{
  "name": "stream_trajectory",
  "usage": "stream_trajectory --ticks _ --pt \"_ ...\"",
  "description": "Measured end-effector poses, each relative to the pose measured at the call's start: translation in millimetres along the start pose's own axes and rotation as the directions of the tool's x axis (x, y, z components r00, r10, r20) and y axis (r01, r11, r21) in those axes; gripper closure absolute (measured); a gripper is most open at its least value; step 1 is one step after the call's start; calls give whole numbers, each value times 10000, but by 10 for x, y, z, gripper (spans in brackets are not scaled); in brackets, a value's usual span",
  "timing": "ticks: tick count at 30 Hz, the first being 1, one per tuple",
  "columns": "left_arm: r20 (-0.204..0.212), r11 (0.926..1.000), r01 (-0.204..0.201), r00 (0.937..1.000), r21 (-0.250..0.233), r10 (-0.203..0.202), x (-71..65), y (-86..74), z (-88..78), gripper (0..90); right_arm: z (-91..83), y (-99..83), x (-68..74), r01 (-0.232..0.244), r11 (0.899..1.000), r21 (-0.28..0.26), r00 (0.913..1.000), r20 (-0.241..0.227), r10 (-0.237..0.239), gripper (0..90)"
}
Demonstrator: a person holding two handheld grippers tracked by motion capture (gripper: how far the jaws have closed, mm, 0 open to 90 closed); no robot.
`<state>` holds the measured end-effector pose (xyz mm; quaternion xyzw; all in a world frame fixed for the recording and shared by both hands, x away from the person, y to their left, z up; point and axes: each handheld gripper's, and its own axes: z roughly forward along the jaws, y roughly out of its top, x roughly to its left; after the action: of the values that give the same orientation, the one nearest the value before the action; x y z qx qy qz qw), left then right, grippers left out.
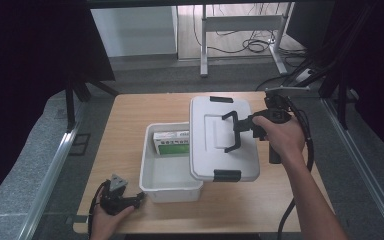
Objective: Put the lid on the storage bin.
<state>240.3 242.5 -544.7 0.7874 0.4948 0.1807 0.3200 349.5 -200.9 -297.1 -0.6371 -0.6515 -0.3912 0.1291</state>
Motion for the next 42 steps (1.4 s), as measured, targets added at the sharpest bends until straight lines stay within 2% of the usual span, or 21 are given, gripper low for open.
stream_trajectory --ticks 28,42 --pt "17 10000 -3 10000 0 3 0 0 1 130 402 3 307 257 9973 685 9995 -172 -246 846" --pt "14 10000 -3 10000 -2 3 0 0 1 130 628 2 497 442 9939 1013 9990 -109 -433 846"
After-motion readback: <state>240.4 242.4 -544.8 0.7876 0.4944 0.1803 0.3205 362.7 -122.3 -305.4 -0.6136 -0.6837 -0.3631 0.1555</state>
